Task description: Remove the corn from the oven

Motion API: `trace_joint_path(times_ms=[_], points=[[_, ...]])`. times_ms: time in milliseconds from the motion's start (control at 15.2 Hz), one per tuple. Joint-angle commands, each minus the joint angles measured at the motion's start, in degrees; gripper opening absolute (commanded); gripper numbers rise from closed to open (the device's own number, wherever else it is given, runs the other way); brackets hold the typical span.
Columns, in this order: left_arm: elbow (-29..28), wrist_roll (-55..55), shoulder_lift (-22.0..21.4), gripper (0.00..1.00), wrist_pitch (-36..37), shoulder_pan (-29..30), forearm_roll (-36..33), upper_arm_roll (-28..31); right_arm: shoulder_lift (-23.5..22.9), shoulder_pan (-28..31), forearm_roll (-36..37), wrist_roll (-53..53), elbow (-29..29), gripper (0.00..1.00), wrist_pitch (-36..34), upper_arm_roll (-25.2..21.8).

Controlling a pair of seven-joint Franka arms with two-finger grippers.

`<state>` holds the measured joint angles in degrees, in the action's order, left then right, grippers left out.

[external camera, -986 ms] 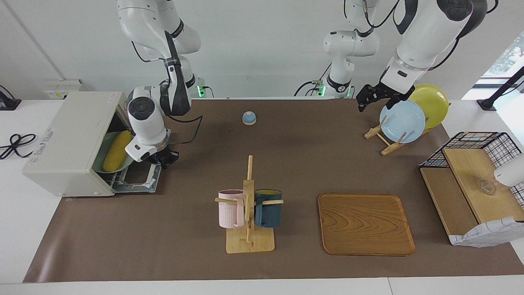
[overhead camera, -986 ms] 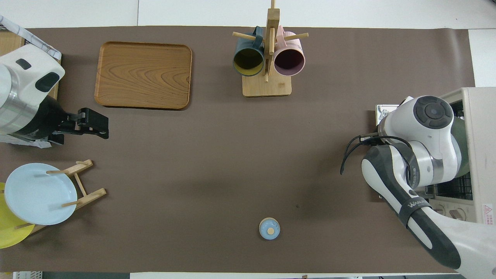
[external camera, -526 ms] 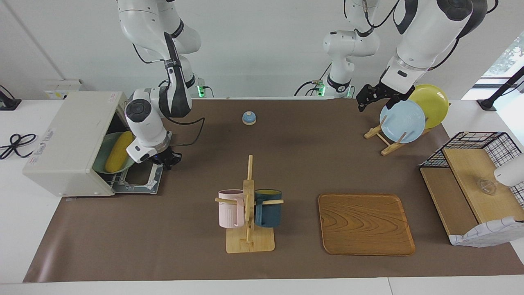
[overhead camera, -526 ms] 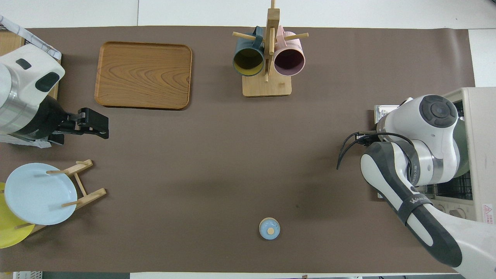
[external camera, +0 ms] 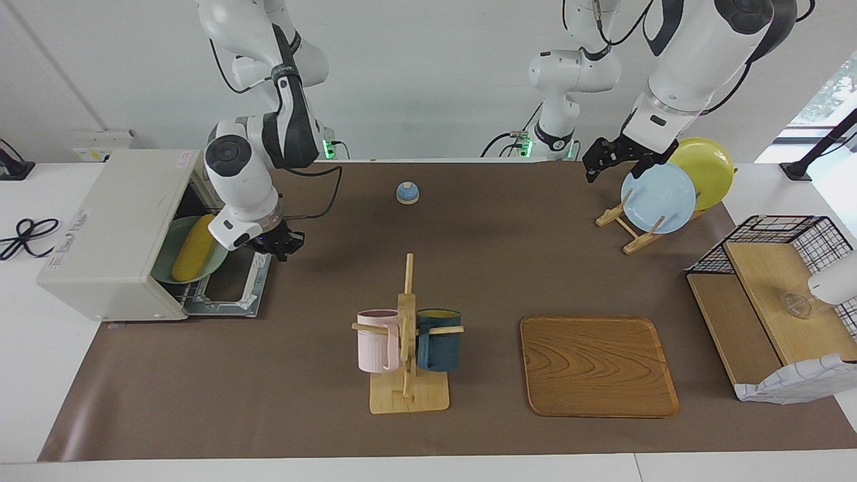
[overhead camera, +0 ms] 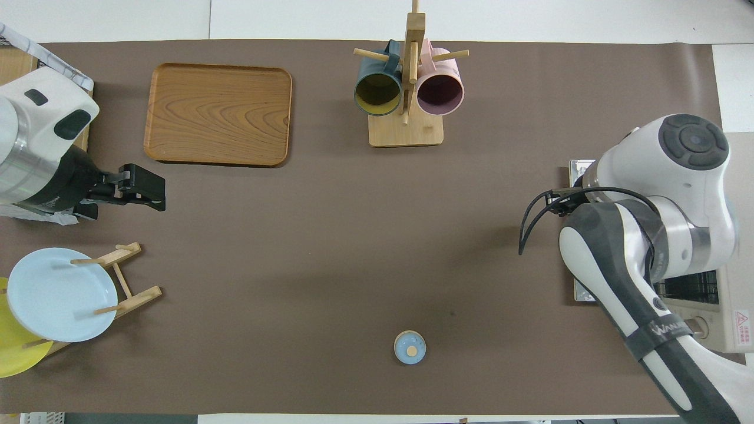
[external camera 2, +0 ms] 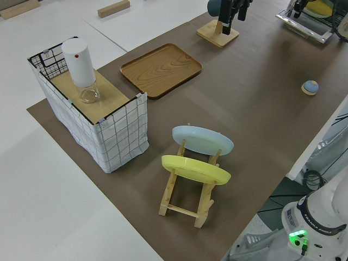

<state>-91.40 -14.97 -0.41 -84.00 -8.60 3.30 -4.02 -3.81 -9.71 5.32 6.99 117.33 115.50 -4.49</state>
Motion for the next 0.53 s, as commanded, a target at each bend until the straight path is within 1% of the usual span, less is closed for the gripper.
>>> trace_joint_path(times_ms=[0, 66, 197, 263, 329, 395, 460], points=[[-0.5, 0.0, -0.8, 1.0, -0.3, 0.1, -1.1, 0.0, 1.0, 1.0, 6.8, -0.3, -2.1, 0.79, -5.6, 0.4], [-0.5, 0.0, -0.8, 1.0, -0.2, 0.1, -1.1, 0.0, 1.1, 1.4, 7.3, -1.0, -2.2, 0.78, -6.0, 0.1], [-0.5, -0.1, -0.8, 1.0, -0.3, 0.1, -1.1, 0.0, 1.1, 3.7, 7.3, -4.5, -2.1, 0.7, -6.6, 0.1], [-0.4, 0.0, -0.8, 1.0, -0.5, 0.1, -1.1, 0.0, 1.1, 4.0, 7.5, -4.5, -2.2, 0.62, -6.9, 0.0], [-0.4, -0.1, -0.8, 1.0, -0.6, 0.0, -1.1, 0.0, 1.1, 4.3, 8.2, -4.5, -2.1, 0.59, -6.8, -0.1], [-0.4, 0.0, -0.8, 1.0, -0.6, 0.0, -1.2, 0.0, 1.1, 5.4, 8.7, -4.6, -1.8, 0.59, -6.7, -0.1], [-0.4, 0.1, -0.8, 1.0, -0.5, 0.0, -1.2, -0.1, 1.2, 7.3, 8.7, -4.6, -1.1, 0.56, -5.4, 0.1]])
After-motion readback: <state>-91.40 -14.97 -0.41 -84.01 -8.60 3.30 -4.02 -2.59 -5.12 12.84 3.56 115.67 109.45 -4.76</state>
